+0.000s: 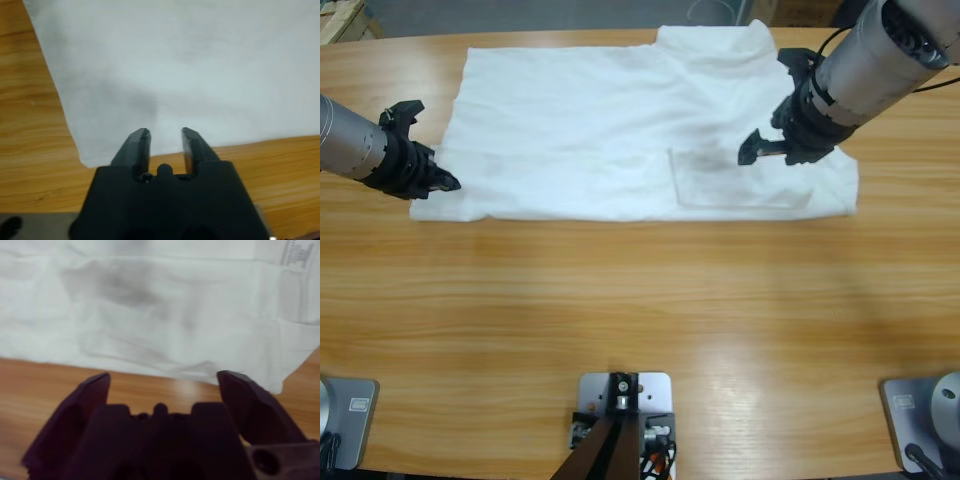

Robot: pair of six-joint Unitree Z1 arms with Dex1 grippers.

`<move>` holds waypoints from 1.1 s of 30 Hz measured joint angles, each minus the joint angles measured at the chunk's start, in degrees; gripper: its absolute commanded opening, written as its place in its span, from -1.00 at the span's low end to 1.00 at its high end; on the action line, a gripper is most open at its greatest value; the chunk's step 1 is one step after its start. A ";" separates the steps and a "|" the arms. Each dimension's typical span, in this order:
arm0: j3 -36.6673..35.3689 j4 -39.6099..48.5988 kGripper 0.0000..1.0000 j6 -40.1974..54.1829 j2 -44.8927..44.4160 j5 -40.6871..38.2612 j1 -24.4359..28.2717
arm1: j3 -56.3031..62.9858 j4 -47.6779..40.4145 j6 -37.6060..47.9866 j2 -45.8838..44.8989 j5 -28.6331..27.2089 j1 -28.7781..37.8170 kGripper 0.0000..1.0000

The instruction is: Fold clothes

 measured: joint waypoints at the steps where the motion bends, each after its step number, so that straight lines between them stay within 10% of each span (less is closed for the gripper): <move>1: 0.00 0.00 0.97 0.17 0.16 0.34 -0.05 | 0.01 -0.03 0.00 0.70 -0.08 -0.32 0.82; 16: -3.11 -0.85 0.98 0.62 9.44 3.82 -0.06 | 6.20 -9.99 -2.49 9.76 -0.04 -8.49 0.82; 33: 0.39 1.34 1.00 1.18 6.61 4.77 -5.09 | 17.03 -12.78 2.05 3.89 2.61 -2.44 0.82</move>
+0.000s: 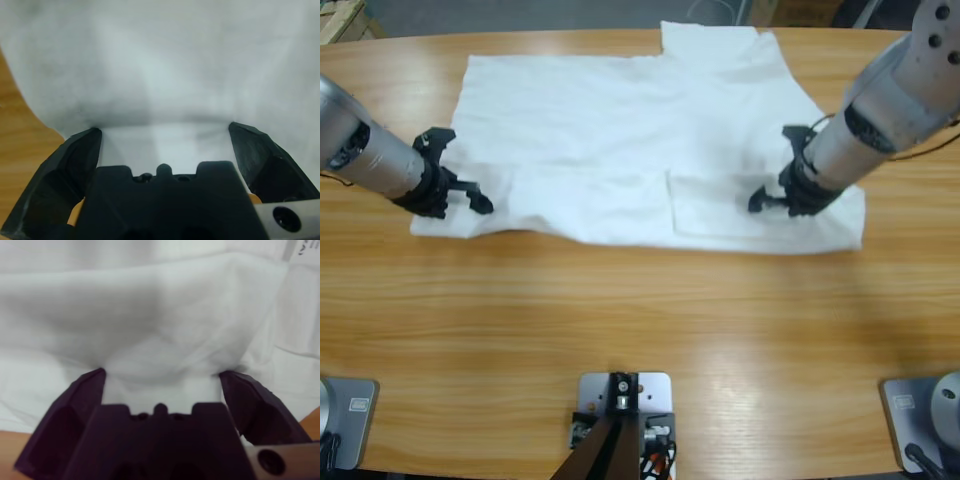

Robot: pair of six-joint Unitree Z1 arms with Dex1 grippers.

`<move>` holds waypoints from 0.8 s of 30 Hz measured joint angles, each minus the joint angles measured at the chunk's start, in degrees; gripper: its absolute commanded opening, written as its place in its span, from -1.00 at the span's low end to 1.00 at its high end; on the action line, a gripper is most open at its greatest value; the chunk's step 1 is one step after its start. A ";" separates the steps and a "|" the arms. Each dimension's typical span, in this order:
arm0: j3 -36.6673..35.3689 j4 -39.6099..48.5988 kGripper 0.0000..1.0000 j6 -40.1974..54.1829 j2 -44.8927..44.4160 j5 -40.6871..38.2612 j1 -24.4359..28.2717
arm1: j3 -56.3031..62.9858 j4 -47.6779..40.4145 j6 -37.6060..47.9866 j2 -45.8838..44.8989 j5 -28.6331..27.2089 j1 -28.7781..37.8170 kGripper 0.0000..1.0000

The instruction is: Fold clothes

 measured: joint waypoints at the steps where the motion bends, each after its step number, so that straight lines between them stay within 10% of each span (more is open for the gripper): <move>1: 0.58 0.52 1.00 -0.66 -0.44 0.00 -0.65 | 0.69 0.02 0.86 -0.38 0.19 0.94 0.82; 24: 2.68 19.60 1.00 -11.96 -6.30 -1.50 -8.57 | 12.99 0.38 16.61 -8.90 3.49 11.87 0.82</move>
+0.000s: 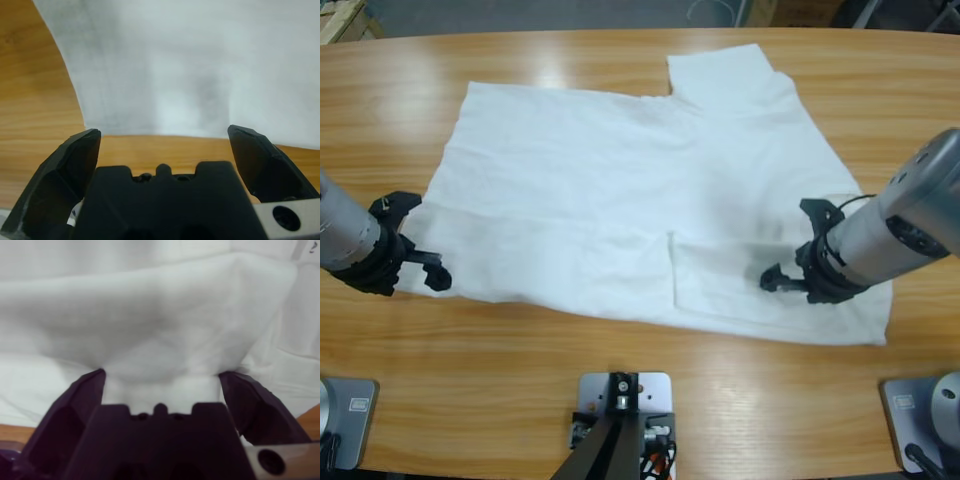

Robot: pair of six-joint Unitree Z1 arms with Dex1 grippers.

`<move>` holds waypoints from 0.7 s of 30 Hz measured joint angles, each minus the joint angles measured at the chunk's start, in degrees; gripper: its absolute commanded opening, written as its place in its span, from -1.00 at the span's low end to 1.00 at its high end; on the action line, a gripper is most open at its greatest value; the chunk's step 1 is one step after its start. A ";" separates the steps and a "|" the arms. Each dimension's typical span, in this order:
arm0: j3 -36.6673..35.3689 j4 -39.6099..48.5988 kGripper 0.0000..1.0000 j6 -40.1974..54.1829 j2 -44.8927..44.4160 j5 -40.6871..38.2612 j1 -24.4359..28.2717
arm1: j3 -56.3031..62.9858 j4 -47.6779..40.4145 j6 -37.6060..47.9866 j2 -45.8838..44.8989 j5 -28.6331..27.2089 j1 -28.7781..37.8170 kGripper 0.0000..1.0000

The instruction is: Fold clothes

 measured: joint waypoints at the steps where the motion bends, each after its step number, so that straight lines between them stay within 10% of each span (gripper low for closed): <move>1: -0.20 0.76 1.00 -0.65 -0.15 -0.28 -0.18 | 0.17 0.04 0.59 -0.14 0.05 0.24 0.82; 16: -1.75 5.54 0.98 -6.31 -7.90 -0.95 -2.67 | 0.47 4.83 0.61 -9.36 -2.60 2.30 0.96; 21: -10.16 -1.19 0.91 5.21 -16.27 -1.32 8.70 | -10.42 8.55 -7.26 -18.02 -1.81 -4.26 0.91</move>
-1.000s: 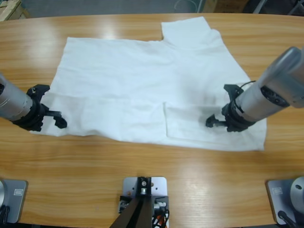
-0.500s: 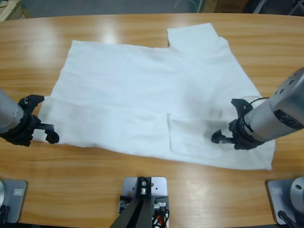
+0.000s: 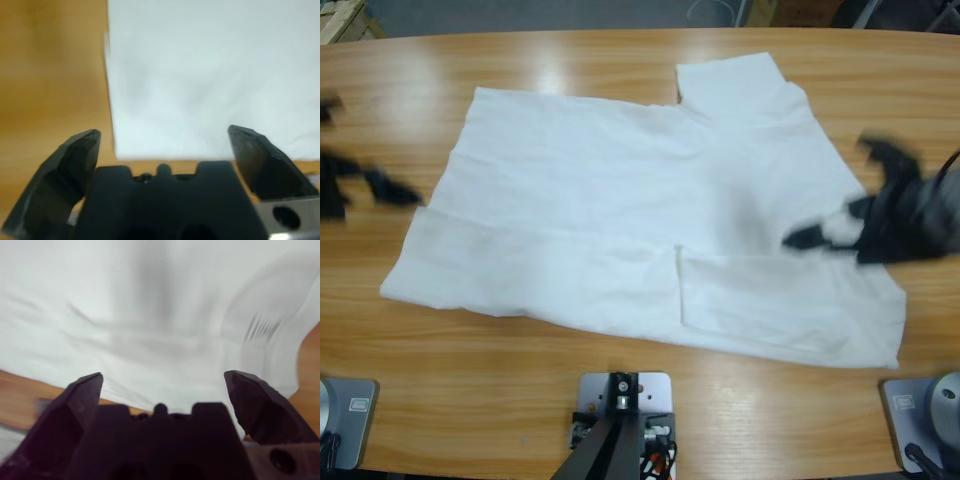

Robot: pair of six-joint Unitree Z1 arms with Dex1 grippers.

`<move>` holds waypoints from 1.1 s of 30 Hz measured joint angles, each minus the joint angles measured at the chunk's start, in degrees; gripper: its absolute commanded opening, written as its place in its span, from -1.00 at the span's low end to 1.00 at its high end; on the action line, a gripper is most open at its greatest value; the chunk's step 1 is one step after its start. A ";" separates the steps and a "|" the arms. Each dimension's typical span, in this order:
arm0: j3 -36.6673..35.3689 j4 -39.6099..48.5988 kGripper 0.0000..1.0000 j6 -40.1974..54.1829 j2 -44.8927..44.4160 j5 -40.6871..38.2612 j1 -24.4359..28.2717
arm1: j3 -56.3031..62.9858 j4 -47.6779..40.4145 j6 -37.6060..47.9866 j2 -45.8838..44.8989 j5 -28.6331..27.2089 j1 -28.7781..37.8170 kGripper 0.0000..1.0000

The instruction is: Fold clothes

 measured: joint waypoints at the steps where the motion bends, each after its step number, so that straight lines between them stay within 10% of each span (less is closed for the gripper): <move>1: -1.50 -3.17 0.91 2.90 -0.13 -2.18 3.36 | -2.41 0.26 -2.41 -0.38 1.40 -3.52 0.91; 15: -27.85 -14.30 0.99 11.20 29.37 -14.80 22.91 | -59.82 17.94 -34.52 35.16 18.30 -37.57 0.72; 33: -41.79 -3.56 1.00 7.48 43.71 -17.66 25.52 | -87.43 27.34 -34.92 66.22 31.04 -43.99 0.64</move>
